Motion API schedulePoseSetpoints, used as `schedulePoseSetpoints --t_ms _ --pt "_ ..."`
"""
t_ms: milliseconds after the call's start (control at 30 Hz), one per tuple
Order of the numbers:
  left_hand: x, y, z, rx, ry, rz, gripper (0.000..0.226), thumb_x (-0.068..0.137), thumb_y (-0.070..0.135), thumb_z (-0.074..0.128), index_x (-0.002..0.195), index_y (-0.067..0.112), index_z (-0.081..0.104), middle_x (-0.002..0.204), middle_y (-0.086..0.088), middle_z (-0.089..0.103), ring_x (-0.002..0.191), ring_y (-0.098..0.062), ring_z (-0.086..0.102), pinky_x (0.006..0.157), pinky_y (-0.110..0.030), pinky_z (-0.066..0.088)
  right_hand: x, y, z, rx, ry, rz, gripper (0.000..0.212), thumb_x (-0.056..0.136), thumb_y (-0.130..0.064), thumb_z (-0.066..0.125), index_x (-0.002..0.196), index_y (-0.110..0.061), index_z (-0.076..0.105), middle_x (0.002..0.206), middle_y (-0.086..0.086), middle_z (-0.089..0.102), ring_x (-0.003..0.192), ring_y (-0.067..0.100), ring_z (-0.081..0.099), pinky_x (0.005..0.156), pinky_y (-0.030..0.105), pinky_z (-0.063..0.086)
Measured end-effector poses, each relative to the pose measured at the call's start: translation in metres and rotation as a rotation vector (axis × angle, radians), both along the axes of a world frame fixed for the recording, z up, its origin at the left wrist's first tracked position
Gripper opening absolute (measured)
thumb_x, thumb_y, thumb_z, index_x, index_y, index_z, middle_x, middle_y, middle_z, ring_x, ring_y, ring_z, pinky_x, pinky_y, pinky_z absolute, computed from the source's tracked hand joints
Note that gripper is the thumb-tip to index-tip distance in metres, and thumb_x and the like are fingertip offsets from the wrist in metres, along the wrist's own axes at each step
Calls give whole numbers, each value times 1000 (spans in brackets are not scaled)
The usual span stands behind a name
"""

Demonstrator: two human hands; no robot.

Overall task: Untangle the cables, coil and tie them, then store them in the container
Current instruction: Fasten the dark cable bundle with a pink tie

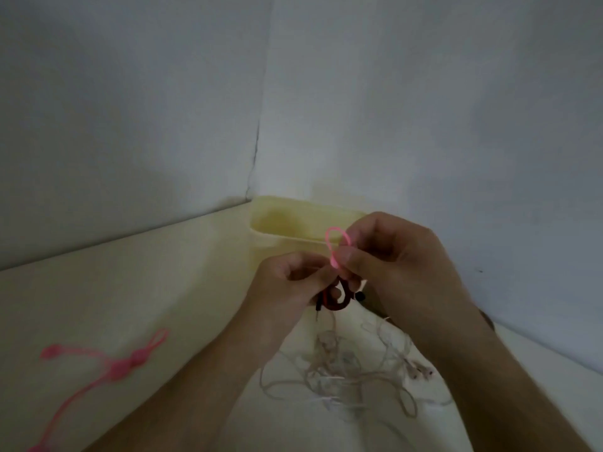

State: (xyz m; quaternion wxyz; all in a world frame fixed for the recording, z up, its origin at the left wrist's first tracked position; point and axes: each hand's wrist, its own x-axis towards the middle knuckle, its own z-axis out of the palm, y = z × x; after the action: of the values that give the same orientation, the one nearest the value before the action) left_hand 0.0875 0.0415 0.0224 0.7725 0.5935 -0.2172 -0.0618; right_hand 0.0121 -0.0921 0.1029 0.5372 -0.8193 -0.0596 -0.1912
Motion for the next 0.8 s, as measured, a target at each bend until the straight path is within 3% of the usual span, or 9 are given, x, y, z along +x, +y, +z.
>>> schedulePoseSetpoints --t_ms 100,200,333,467,533,633,733,800 --pt "0 -18 5 7 -17 -4 10 95 9 74 101 5 81 89 -28 75 73 -24 70 87 -59 60 -15 -42 -6 99 86 -61 13 95 -3 73 83 -4 68 73 20 70 62 26 56 67 42 48" --pt "-6 -36 7 39 -39 -36 10 93 8 74 99 7 82 86 -24 77 73 -26 73 79 -50 65 -18 -61 -13 101 160 -36 8 96 0 72 89 0 69 75 16 74 66 27 62 66 37 51" --pt "-17 -48 0 36 63 -66 12 90 12 76 98 7 82 88 -21 79 80 -32 78 73 -39 65 -11 -75 -23 -61 168 -89 9 96 -8 76 89 -8 71 72 10 75 61 20 63 60 32 51" --pt "-17 -50 -9 26 134 -62 11 87 10 76 94 3 82 75 -18 75 70 -28 76 66 -32 63 -6 -81 -34 -228 212 -102 10 95 -18 79 87 -16 72 79 9 76 70 29 71 65 40 58" --pt "-15 -50 -13 33 141 -61 6 90 6 75 89 2 80 70 -15 73 69 -28 75 67 -34 63 -4 -82 -35 -145 253 -65 8 100 -7 69 93 -9 71 81 12 75 63 25 65 56 33 51" --pt "-15 -48 -16 60 146 -52 6 90 4 75 89 2 80 73 -15 74 69 -27 74 67 -35 63 -2 -83 -33 88 341 -36 22 102 9 47 100 2 68 78 17 67 58 21 53 52 28 39" --pt "-15 -47 -18 53 177 -57 7 91 4 75 94 1 80 81 -19 78 72 -26 76 65 -31 62 4 -79 -33 278 398 -78 31 94 15 34 87 6 63 66 14 46 50 21 41 51 30 29" --pt "-16 -46 -18 56 183 -62 7 91 4 74 94 1 80 85 -21 78 74 -27 76 65 -32 62 5 -78 -33 405 416 -79 29 94 10 39 76 -1 58 65 8 35 50 19 33 49 26 28"
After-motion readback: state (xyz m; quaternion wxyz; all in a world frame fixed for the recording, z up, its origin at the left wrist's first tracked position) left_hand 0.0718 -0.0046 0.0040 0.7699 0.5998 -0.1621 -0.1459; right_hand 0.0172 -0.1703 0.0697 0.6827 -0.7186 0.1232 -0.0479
